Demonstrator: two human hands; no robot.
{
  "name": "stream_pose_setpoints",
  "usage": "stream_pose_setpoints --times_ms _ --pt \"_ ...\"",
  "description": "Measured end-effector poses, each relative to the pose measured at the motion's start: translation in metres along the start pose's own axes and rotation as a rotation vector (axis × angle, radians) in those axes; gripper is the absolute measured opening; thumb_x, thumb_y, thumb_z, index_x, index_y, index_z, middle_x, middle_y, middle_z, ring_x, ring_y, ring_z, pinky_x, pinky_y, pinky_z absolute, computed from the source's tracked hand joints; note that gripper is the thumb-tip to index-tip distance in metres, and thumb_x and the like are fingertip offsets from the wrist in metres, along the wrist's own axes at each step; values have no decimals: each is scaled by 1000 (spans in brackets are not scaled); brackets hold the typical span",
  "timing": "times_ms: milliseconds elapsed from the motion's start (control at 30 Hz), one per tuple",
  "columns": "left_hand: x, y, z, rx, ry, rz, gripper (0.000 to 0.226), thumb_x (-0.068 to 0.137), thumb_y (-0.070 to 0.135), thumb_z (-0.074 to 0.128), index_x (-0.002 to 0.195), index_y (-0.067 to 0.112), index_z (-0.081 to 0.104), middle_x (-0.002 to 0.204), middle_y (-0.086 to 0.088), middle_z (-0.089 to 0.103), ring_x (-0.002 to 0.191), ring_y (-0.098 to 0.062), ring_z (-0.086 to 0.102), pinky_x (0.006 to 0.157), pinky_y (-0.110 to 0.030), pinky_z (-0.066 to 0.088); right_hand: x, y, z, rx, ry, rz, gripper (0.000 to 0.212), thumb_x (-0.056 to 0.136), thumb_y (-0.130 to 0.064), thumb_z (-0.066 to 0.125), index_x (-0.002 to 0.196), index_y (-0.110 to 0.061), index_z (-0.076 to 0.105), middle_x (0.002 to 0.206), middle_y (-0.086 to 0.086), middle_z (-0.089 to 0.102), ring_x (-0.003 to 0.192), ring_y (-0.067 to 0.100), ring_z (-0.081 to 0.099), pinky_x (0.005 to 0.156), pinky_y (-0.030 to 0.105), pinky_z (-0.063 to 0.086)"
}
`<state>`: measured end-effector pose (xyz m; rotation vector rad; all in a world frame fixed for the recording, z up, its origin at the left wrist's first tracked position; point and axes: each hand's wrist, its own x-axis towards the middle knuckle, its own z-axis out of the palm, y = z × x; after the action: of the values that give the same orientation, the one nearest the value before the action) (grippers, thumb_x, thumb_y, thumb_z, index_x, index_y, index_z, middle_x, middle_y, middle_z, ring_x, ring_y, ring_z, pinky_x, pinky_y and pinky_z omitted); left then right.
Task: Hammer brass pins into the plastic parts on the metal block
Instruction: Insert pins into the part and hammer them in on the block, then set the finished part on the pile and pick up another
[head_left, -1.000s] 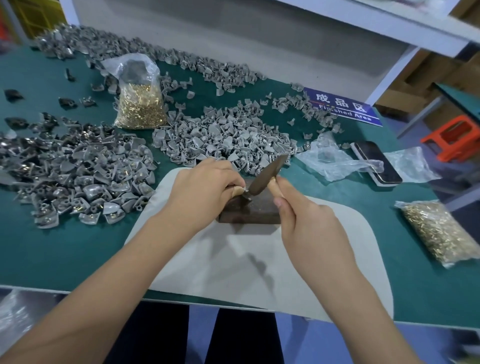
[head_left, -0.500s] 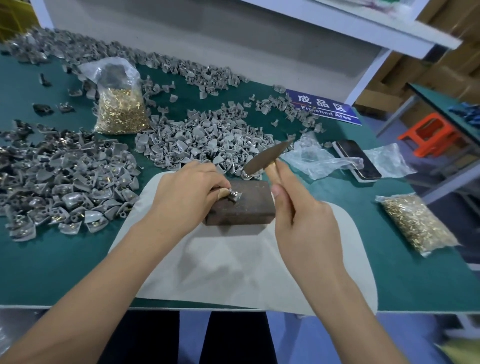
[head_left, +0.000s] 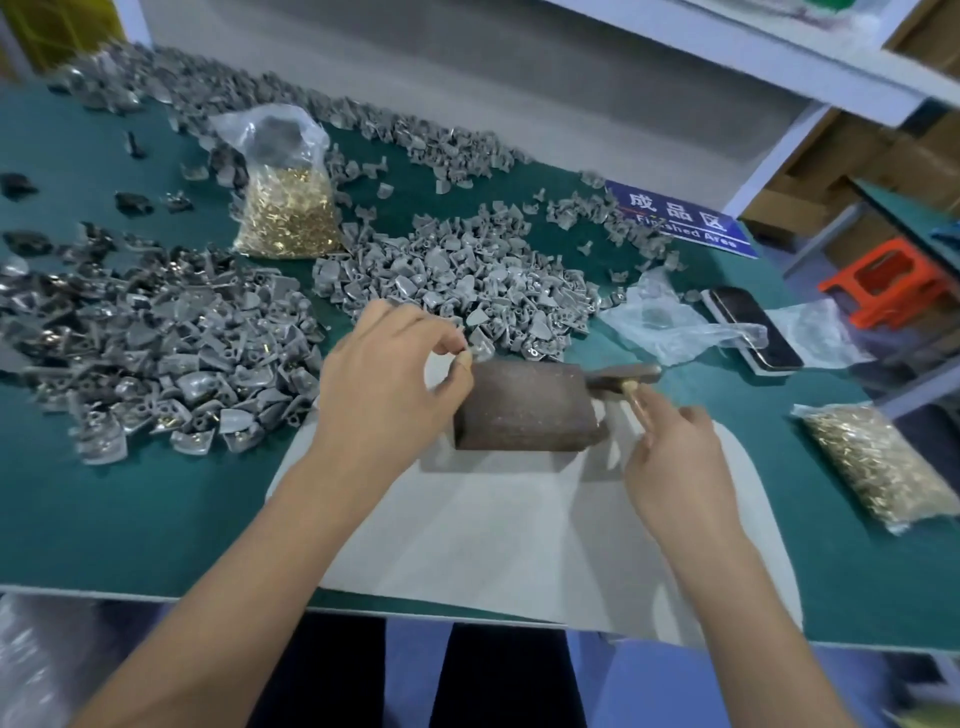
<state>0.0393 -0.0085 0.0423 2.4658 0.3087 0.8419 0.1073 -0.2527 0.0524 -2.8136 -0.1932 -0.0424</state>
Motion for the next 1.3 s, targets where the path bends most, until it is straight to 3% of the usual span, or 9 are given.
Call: stream_pose_setpoints --times_ms 100,167,267,433,700,867,1033,1167,1300 --pt "2 -28 -20 63 8 -90 6 88 34 64 90 30 68 93 13 63 102 -18 49 85 -37 39 -2 -1 12 -24 40 45 54 99 -7 48 149 -27 52 117 25 53 107 46 50 92 49 44" --pt "2 -47 -35 141 30 -173 4 86 32 66 87 30 69 95 9 62 106 -23 48 90 -41 35 2 -10 14 -110 172 56 41 101 -17 52 139 -25 63 118 25 59 109 46 46 95 50 39" --pt "3 -69 -52 250 53 -243 4 82 26 74 85 24 73 103 1 64 113 -30 46 92 -44 32 10 -44 11 52 308 -94 31 99 -18 55 126 -16 71 116 18 67 109 42 52 97 46 39" --pt "3 -89 -65 320 7 -320 11 82 28 76 88 19 76 114 -8 65 121 -37 44 96 -52 35 1 -116 31 56 118 -522 19 96 -25 66 111 -20 77 107 1 66 109 28 49 94 40 40" --pt "-2 -95 -62 288 -52 -295 8 86 29 74 88 22 76 112 -3 63 123 -33 43 97 -49 37 3 -155 58 -298 83 -466 32 95 -53 60 103 -29 80 106 -1 44 110 27 35 95 40 36" --pt "4 -90 -55 220 36 -208 6 88 24 71 89 19 73 108 -2 64 117 -30 47 96 -47 42 6 -160 60 -314 56 -467 27 95 -49 62 98 -30 80 106 -1 41 109 27 33 93 39 32" --pt "24 -66 -33 16 -95 -41 4 92 27 69 93 24 70 97 7 61 103 -17 48 87 -35 43 9 -157 63 -205 17 -454 17 92 -37 67 94 -27 81 105 0 44 109 28 37 93 39 35" --pt "40 -55 -7 24 -245 -11 9 95 29 62 102 30 67 101 11 62 104 -16 54 85 -37 46 26 -150 59 37 -40 -406 12 87 -30 70 85 -23 79 102 -2 60 104 26 46 94 37 36" --pt "58 -63 6 138 -332 -39 14 98 27 59 107 35 65 107 15 63 104 -13 58 78 -33 47 58 -132 36 435 2 -305 10 87 -24 70 79 -24 75 80 -13 68 81 14 62 75 31 47"
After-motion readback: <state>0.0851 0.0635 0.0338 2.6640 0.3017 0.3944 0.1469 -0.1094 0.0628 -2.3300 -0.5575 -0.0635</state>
